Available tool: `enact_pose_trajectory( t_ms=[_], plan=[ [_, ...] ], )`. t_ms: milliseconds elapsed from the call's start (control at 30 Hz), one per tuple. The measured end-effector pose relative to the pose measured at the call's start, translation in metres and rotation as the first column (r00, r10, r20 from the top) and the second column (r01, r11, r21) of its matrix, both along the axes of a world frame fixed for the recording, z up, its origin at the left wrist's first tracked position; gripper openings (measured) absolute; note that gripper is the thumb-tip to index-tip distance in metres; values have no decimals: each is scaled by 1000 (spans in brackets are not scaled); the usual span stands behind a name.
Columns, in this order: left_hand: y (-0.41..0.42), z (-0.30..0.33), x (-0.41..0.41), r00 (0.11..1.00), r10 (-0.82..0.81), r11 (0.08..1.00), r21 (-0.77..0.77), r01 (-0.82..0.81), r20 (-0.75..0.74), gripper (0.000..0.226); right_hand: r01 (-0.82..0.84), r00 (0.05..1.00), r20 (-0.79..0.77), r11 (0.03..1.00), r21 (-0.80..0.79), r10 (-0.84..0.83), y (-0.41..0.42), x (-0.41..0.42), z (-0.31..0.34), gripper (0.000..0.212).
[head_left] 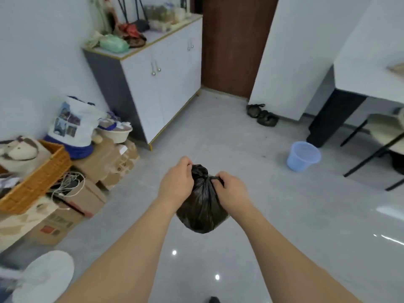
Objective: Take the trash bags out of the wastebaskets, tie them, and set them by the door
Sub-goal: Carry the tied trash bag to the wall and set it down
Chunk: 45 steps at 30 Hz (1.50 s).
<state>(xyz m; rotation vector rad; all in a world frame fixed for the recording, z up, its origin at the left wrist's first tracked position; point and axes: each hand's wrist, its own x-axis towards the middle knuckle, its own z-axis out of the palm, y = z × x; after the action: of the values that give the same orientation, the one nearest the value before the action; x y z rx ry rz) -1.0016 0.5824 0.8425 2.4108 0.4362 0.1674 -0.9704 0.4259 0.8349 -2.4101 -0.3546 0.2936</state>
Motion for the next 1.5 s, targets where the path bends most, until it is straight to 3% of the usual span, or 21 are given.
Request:
enact_pose_trajectory(
  t_ms=[233, 433, 600, 800, 1133, 1500],
  plan=[
    [-80, 19, 75, 975, -216, 976, 5, 216, 59, 17, 241, 969, 44, 969, 59, -243, -84, 42, 16, 23],
    [-90, 36, 112, 938, -342, 939, 57, 339, 55, 21, 394, 904, 165, 918, 28, -393, -92, 67, 18, 23],
    [-85, 44, 133, 922, -380, 925, 58, 376, 76, 21, 448, 883, 152, 894, 5, -443, -86, 83, 21, 25],
    [-105, 47, 184, 931, -351, 933, -44, 357, 101, 18, 445, 886, 102, 891, 92, -453, -104, 130, 32, 19],
    [-187, 46, 366, 927, -364, 922, -109, 372, 91, 22, 446, 887, -14, 850, 282, -461, -187, 302, 36, 26],
    [-220, 56, 594, 931, -351, 924, -122, 361, 99, 19, 418, 902, -25, 858, 298, -431, -222, 536, 47, 25]
  ],
)
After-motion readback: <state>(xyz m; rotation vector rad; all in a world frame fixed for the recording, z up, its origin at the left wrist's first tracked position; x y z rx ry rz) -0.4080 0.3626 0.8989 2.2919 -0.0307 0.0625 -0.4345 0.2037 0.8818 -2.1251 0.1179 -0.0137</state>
